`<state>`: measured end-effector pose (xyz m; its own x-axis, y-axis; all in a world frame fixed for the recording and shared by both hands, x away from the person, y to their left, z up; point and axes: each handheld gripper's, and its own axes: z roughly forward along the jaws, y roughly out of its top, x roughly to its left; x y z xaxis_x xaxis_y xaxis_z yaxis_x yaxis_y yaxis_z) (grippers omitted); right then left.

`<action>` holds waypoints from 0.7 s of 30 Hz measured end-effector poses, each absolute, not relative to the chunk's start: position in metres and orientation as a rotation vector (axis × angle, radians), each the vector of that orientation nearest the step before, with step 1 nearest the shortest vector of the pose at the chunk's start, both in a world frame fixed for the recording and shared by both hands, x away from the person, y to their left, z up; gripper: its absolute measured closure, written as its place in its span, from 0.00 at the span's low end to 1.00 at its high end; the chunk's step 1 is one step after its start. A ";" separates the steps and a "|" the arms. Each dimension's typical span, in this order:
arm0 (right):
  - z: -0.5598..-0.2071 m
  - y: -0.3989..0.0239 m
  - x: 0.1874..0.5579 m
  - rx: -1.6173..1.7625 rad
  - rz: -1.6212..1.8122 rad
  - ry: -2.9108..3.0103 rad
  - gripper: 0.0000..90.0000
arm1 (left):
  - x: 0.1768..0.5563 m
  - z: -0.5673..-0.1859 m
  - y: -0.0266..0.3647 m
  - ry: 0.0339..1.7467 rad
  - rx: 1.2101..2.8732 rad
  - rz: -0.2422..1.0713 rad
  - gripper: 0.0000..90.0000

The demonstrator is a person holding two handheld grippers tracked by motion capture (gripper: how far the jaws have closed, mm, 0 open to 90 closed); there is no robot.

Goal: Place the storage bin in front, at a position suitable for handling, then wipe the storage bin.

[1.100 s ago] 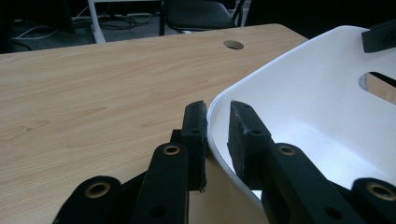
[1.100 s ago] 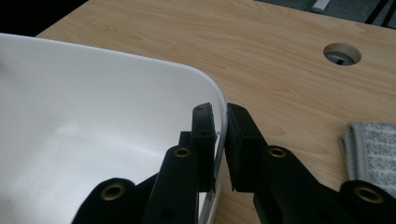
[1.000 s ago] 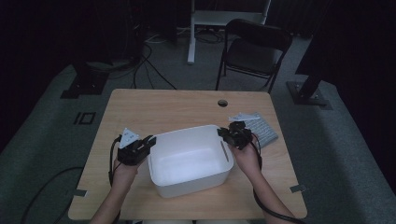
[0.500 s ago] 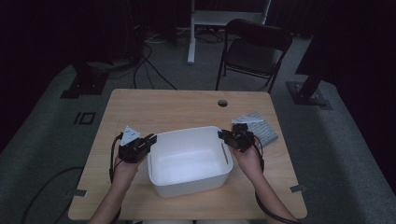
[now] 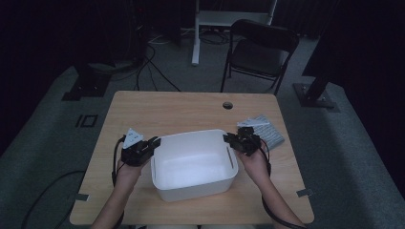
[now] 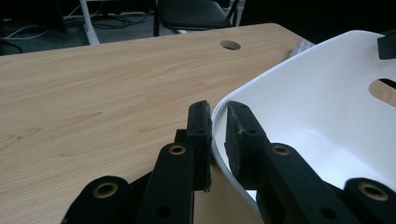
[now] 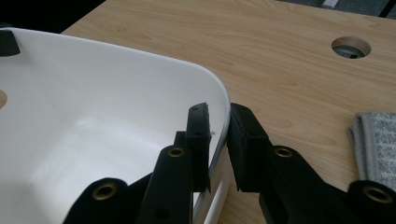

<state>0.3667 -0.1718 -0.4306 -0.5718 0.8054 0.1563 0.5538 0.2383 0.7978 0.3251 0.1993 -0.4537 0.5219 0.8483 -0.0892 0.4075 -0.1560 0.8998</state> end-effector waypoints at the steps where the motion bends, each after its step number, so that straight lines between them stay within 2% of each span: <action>1: -0.430 -0.172 0.367 1.267 1.247 2.231 0.87 | 0.325 -0.453 0.199 1.052 1.771 0.559 0.89; 14: -0.416 -0.184 0.357 1.206 1.320 2.232 0.77 | 0.326 -0.454 0.203 1.045 1.755 0.524 0.89; 21: -0.403 -0.201 0.347 1.174 1.370 2.188 0.75 | 0.325 -0.453 0.207 1.034 1.773 0.521 0.89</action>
